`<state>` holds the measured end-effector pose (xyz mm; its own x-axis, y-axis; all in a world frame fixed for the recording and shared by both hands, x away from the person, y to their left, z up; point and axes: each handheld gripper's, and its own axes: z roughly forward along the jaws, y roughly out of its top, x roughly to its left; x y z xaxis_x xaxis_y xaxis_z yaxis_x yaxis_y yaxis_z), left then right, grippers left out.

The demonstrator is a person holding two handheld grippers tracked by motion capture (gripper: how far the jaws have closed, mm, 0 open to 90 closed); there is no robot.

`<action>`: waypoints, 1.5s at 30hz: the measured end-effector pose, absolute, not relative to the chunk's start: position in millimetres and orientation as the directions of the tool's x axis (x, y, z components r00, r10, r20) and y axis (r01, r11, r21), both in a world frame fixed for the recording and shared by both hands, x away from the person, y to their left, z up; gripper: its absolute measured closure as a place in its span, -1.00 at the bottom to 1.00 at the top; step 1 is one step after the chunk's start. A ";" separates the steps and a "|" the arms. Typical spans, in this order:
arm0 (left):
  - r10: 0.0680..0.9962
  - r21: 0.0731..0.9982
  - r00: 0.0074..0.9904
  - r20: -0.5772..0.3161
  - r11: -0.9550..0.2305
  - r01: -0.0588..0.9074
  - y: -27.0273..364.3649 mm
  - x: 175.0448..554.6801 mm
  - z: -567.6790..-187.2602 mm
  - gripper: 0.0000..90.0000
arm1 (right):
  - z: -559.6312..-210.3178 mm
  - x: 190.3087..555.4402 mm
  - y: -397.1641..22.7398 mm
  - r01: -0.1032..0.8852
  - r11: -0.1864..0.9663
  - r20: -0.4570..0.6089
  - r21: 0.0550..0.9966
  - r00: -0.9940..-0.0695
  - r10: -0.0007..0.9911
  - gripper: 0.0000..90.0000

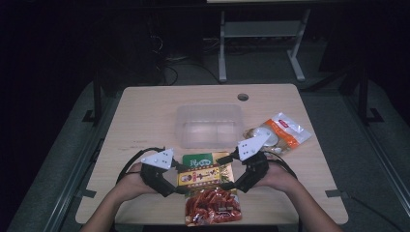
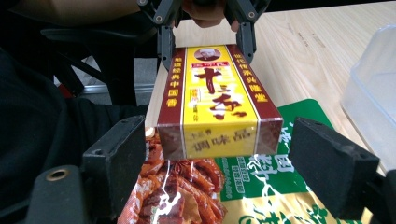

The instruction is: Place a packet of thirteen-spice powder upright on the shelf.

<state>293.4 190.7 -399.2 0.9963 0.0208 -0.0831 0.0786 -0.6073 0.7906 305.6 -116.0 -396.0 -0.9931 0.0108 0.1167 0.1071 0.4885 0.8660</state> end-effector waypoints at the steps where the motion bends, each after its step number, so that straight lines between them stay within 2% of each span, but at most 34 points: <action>1: 0.021 0.791 0.996 -0.083 -0.607 0.079 190.7 293.4 -399.2 -0.29 | -396.0 305.6 -116.0 0.107 0.488 0.117 0.866 -0.993 0.011 -0.59; 9: 0.015 0.805 0.996 -0.085 -0.588 0.078 188.1 291.3 -400.3 -0.29 | -399.5 302.4 -112.0 0.098 0.501 0.109 0.860 -0.994 0.007 -0.52; 18: 0.010 0.815 0.996 -0.088 -0.574 0.078 189.6 290.8 -399.3 -0.29 | -399.8 300.0 -111.3 0.104 0.483 0.117 0.869 -0.993 0.004 -0.33; 30: 0.000 0.808 0.995 -0.101 -0.584 0.082 186.1 290.7 -403.7 -0.29 | -396.3 297.2 -112.3 0.097 0.477 0.108 0.874 -0.994 0.003 -0.30; 45: 0.008 0.748 0.996 -0.093 -0.659 0.075 167.5 288.4 -419.7 -0.29 | -391.9 292.1 -104.5 0.072 0.457 0.074 0.886 -0.997 0.014 -0.29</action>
